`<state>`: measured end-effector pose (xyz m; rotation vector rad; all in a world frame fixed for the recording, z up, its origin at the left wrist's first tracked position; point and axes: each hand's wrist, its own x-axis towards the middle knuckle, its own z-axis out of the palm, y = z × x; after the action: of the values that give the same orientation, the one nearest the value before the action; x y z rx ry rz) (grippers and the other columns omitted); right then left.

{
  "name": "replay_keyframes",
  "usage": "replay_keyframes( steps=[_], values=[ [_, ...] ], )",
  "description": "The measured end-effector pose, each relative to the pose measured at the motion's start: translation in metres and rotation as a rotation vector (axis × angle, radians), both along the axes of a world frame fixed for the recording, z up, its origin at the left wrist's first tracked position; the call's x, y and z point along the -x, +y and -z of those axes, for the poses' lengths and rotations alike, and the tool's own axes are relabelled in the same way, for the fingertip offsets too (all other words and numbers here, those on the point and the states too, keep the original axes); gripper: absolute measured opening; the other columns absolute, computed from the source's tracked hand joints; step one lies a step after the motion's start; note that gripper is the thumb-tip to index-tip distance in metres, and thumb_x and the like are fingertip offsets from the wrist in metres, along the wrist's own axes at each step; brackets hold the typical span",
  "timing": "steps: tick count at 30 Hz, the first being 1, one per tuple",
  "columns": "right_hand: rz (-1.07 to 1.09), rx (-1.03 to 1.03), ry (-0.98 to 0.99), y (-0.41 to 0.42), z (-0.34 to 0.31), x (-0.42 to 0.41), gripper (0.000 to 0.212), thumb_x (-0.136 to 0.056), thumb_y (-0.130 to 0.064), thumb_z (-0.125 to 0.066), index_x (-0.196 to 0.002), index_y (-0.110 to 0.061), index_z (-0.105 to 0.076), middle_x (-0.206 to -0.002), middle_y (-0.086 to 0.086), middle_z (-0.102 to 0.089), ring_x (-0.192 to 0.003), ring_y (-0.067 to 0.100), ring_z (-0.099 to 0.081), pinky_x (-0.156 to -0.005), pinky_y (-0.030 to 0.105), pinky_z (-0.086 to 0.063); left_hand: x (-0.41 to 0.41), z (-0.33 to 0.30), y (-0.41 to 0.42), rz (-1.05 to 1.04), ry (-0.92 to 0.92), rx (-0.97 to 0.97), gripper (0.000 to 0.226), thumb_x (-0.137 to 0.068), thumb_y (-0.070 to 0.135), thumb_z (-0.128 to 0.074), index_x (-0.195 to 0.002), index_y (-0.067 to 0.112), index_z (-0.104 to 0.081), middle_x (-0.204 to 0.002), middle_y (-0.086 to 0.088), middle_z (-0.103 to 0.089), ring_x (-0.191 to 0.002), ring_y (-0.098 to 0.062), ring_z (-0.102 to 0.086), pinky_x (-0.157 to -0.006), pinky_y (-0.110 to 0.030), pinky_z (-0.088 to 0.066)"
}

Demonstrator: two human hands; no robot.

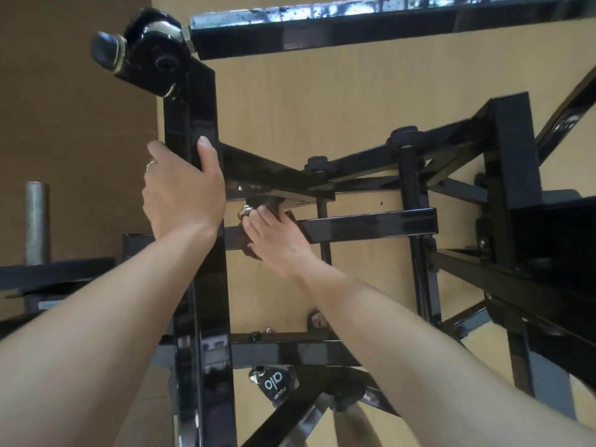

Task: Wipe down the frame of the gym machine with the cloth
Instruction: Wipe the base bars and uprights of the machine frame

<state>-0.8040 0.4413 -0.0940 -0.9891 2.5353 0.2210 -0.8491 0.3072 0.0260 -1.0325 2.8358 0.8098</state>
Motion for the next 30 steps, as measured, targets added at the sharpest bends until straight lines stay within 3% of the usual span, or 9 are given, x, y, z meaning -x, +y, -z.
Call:
replay_keyframes(
  steps=[5,8,11,13,16,20,23,27,30],
  values=[
    [0.373,0.058,0.066,0.109,-0.01,-0.004,0.046,-0.104,-0.042,-0.039,-0.14,-0.016,-0.047,-0.139,0.008,-0.05,-0.133,0.029,-0.041,-0.111,0.044,-0.04,-0.001,-0.005,0.001,-0.004,-0.007,-0.015,0.065,-0.103,0.058,-0.038,-0.136,0.003,-0.043,-0.121,-0.023,-0.06,-0.107,-0.041,-0.061,-0.083,-0.049,-0.049],
    [0.57,0.018,0.197,0.188,-0.027,-0.009,0.044,-0.101,-0.037,-0.049,-0.138,-0.012,-0.051,-0.135,0.013,-0.052,-0.127,0.033,-0.044,-0.104,0.048,-0.047,-0.001,-0.007,0.003,-0.004,-0.009,-0.017,0.066,-0.103,0.057,-0.037,-0.138,0.001,-0.042,-0.124,-0.024,-0.06,-0.109,-0.042,-0.061,-0.083,-0.049,-0.048],
    [0.663,-0.045,0.229,0.202,-0.03,-0.008,0.044,-0.1,-0.03,-0.057,-0.137,-0.008,-0.052,-0.133,0.018,-0.052,-0.126,0.037,-0.043,-0.102,0.053,-0.047,-0.001,-0.006,0.002,-0.001,-0.001,-0.02,0.065,-0.103,0.057,-0.038,-0.136,0.002,-0.043,-0.123,-0.023,-0.061,-0.108,-0.041,-0.061,-0.08,-0.046,-0.046],
    [0.632,-0.104,0.214,0.17,-0.021,-0.011,0.046,-0.101,-0.034,-0.048,-0.14,-0.008,-0.048,-0.136,0.018,-0.049,-0.13,0.037,-0.042,-0.11,0.053,-0.04,0.0,-0.004,0.001,-0.002,-0.003,-0.015,0.065,-0.103,0.057,-0.038,-0.137,0.001,-0.043,-0.123,-0.022,-0.061,-0.109,-0.041,-0.061,-0.08,-0.046,-0.046],
    [0.359,-0.065,0.11,0.097,-0.003,-0.015,0.055,-0.104,-0.043,-0.034,-0.146,-0.007,-0.038,-0.14,0.016,-0.046,-0.135,0.035,-0.038,-0.117,0.052,-0.032,0.0,-0.001,0.001,0.002,0.009,-0.006,0.065,-0.104,0.056,-0.038,-0.138,0.002,-0.042,-0.124,-0.022,-0.061,-0.11,-0.039,-0.061,-0.077,-0.042,-0.042],
    [0.065,-0.026,0.08,-0.008,0.023,-0.012,0.059,-0.104,-0.039,-0.05,-0.145,0.002,-0.038,-0.141,0.023,-0.046,-0.136,0.04,-0.037,-0.115,0.055,-0.035,0.0,0.003,-0.001,0.013,0.005,0.024,0.062,-0.103,0.057,-0.038,-0.136,0.004,-0.044,-0.121,-0.02,-0.061,-0.108,-0.037,-0.061,-0.077,-0.039,-0.04],
    [0.097,-0.048,0.072,-0.044,0.022,-0.014,0.06,-0.103,-0.039,-0.052,-0.146,0.001,-0.038,-0.146,0.022,-0.044,-0.14,0.039,-0.035,-0.117,0.054,-0.034,0.0,0.006,-0.002,0.013,0.028,0.026,0.061,-0.103,0.057,-0.038,-0.133,0.004,-0.045,-0.117,-0.019,-0.061,-0.103,-0.034,-0.06,-0.076,-0.038,-0.041],
    [0.067,0.031,0.065,-0.001,0.014,-0.008,0.055,-0.105,-0.038,-0.047,-0.146,-0.003,-0.039,-0.145,0.018,-0.044,-0.139,0.036,-0.036,-0.116,0.05,-0.037,-0.001,0.003,-0.002,0.009,0.025,0.026,0.061,-0.103,0.057,-0.039,-0.133,0.004,-0.045,-0.118,-0.02,-0.061,-0.103,-0.035,-0.061,-0.074,-0.038,-0.042],
    [0.342,0.075,0.079,0.077,-0.001,-0.001,0.045,-0.104,-0.04,-0.041,-0.138,-0.011,-0.047,-0.137,0.011,-0.05,-0.133,0.031,-0.043,-0.11,0.045,-0.041,-0.001,-0.002,0.001,0.007,0.008,0.014,0.061,-0.103,0.057,-0.038,-0.136,0.005,-0.044,-0.122,-0.02,-0.06,-0.107,-0.036,-0.061,-0.075,-0.038,-0.041]
  ],
)
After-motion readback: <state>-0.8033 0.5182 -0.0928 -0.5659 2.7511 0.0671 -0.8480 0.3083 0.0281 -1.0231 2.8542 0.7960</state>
